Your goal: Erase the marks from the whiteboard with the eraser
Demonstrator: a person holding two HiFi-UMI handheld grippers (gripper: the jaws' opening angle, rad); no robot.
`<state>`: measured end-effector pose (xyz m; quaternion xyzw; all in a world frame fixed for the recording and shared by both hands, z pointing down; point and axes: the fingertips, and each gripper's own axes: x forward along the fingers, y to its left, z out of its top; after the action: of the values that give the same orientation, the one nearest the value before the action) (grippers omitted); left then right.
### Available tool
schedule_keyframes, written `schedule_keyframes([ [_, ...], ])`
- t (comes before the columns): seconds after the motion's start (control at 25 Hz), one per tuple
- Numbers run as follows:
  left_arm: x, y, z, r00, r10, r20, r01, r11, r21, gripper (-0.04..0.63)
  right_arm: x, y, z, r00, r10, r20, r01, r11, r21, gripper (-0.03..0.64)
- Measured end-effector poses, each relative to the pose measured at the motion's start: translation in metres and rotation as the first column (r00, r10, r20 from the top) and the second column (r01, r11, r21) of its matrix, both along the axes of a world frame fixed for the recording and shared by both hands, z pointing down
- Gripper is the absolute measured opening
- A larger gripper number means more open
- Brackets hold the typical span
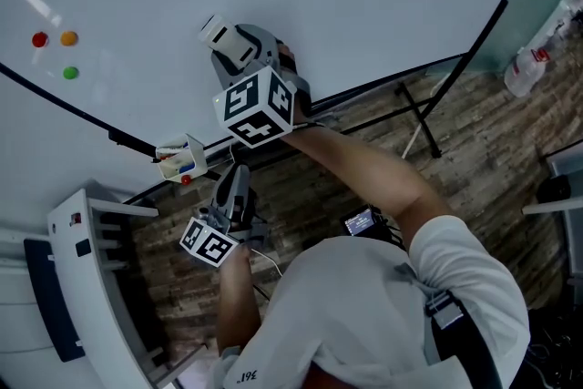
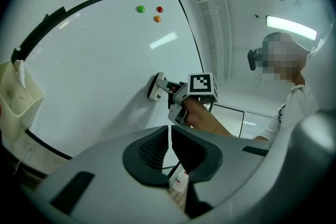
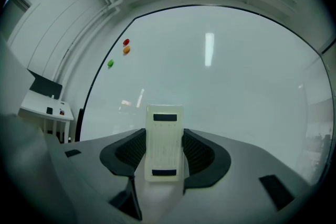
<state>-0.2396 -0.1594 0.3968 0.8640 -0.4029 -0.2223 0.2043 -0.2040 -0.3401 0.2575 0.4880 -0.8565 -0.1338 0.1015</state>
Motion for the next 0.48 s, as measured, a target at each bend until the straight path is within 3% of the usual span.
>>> schedule_keyframes([
  [0.48,0.043,-0.014,-0.005,0.999,0.049,0.008,-0.049,0.999,0.008,0.008,0.053,-0.007,-0.011,0.999,0.04,0.019,-0.04,0.999,0.013,0.241],
])
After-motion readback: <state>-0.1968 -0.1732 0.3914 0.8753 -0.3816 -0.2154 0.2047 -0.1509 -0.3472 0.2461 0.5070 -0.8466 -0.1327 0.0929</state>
